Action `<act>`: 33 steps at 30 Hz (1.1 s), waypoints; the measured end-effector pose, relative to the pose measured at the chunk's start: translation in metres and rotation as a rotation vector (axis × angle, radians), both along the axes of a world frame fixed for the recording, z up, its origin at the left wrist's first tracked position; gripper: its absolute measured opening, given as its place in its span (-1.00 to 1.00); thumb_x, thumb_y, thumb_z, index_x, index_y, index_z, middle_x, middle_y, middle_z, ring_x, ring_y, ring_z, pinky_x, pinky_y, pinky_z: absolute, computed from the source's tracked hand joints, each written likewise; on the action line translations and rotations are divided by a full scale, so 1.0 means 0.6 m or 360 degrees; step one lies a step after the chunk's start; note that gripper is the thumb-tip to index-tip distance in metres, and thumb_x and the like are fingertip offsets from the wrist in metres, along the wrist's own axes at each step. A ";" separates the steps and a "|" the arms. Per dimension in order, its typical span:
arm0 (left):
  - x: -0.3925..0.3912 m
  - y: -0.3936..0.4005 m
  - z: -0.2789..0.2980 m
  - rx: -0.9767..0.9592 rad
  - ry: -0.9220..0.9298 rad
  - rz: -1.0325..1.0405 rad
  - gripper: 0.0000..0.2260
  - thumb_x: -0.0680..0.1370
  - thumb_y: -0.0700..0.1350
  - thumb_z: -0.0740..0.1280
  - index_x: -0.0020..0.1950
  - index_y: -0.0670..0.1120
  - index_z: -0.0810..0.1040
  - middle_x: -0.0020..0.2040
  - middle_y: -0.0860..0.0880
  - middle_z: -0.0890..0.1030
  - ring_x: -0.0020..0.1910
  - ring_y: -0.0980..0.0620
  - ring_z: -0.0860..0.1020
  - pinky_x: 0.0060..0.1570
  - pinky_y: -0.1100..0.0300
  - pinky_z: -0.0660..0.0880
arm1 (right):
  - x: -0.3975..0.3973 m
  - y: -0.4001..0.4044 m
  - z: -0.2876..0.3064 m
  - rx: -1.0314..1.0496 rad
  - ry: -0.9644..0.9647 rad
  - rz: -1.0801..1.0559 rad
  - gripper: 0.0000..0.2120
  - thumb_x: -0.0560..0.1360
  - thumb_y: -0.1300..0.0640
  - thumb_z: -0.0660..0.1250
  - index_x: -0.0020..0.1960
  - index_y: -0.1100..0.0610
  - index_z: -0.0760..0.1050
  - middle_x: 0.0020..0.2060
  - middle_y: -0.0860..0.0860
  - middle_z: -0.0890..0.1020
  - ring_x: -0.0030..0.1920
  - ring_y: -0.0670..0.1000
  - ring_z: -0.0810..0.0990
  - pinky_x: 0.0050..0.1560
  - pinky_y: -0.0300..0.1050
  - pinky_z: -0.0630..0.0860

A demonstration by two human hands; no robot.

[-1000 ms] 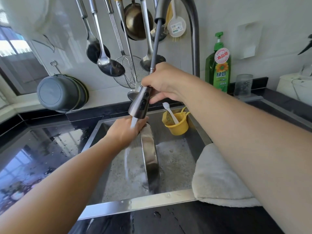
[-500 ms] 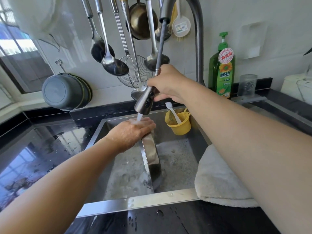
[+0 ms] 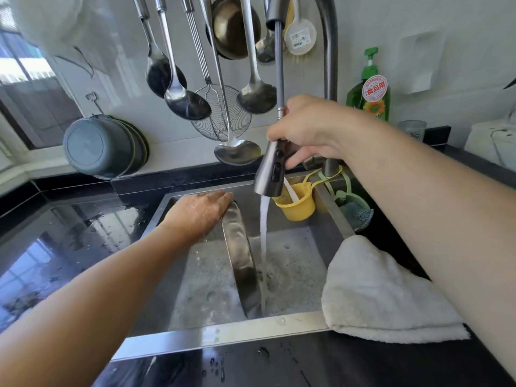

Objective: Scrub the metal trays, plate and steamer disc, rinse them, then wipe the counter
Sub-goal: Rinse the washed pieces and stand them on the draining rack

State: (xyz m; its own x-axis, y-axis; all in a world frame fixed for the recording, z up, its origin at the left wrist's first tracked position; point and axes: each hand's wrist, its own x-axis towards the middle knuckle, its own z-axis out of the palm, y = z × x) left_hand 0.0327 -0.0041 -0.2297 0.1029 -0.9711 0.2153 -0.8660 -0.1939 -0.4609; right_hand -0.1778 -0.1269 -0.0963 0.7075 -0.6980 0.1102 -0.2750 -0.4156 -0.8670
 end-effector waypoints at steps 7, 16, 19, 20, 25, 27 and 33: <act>-0.023 -0.002 0.018 -0.0072 0.0008 0.0008 -0.52 0.69 -0.19 0.25 0.60 -0.08 0.24 0.50 -0.05 0.44 0.30 -0.17 0.58 -0.06 -0.02 0.52 | 0.074 0.004 -0.025 0.0006 -0.0253 -0.0153 -0.79 0.54 0.27 0.39 0.12 0.20 0.43 0.00 0.16 0.59 -0.09 0.12 0.70 -0.20 0.06 0.71; 0.019 0.021 0.020 -0.0274 0.0241 -0.0262 -0.48 0.54 -0.29 0.43 0.50 -0.10 0.49 0.36 -0.14 0.61 0.38 -0.22 0.56 0.42 -0.16 0.44 | 0.088 -0.045 -0.058 -0.0484 -0.0159 -0.0351 -0.74 0.57 0.10 0.37 0.19 0.11 0.38 -0.05 0.04 0.51 -0.05 0.09 0.60 -0.18 -0.08 0.57; 0.022 0.027 0.049 -0.0333 0.0138 -0.0557 -0.47 0.47 -0.28 0.50 0.43 -0.07 0.57 0.29 -0.11 0.66 0.28 -0.20 0.63 0.30 -0.17 0.54 | 0.032 -0.062 -0.047 -0.0371 -0.0144 -0.0081 -0.73 0.56 0.08 0.43 0.18 0.06 0.42 0.03 0.04 0.57 0.03 0.07 0.65 0.02 0.03 0.68; 0.015 0.030 0.063 -0.0310 0.0114 -0.0611 -0.44 0.45 -0.29 0.51 0.44 -0.05 0.56 0.26 -0.09 0.68 0.20 -0.19 0.67 0.15 -0.12 0.62 | 0.012 -0.070 -0.044 -0.0297 -0.0135 0.0003 -0.70 0.56 0.07 0.45 0.21 0.03 0.42 0.08 0.02 0.57 0.06 0.05 0.66 0.06 0.02 0.68; 0.003 0.026 0.114 -0.0136 0.0079 -0.0123 -0.61 0.67 -0.06 0.22 0.50 0.17 0.39 0.25 0.01 0.63 0.13 -0.19 0.64 -0.06 0.00 0.54 | -0.048 -0.114 -0.060 0.0009 -0.0271 -0.0078 -0.80 0.69 0.05 0.21 0.29 -0.01 0.47 0.25 0.01 0.56 0.20 -0.01 0.59 0.15 -0.03 0.60; 0.007 0.025 0.121 -0.0128 0.0209 0.0059 -0.77 0.66 -0.03 0.18 0.27 0.15 0.50 0.14 -0.02 0.65 0.07 -0.20 0.62 -0.05 -0.01 0.54 | -0.043 -0.147 -0.087 -0.0517 0.0056 -0.0269 -0.73 0.70 0.16 0.15 0.36 0.06 0.49 0.26 0.03 0.58 0.15 0.02 0.58 0.04 -0.09 0.56; 0.026 0.008 0.114 -0.0014 0.0696 0.0500 -0.79 0.58 -0.12 0.24 -0.25 0.04 0.38 -0.12 -0.04 0.53 -0.10 -0.18 0.52 -0.12 0.06 0.40 | 0.016 -0.214 -0.159 -0.1916 0.1288 0.0140 -0.57 0.61 0.19 0.26 0.47 0.09 0.41 0.50 0.04 0.34 0.47 0.14 0.24 0.39 0.13 0.38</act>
State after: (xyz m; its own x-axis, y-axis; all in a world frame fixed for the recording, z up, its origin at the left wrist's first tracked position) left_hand 0.0481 0.0006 -0.1614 0.4703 -0.8773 0.0954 -0.8763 -0.4771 -0.0672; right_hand -0.1680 -0.2552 -0.1918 0.8939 -0.4245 0.1442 -0.4456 -0.8062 0.3892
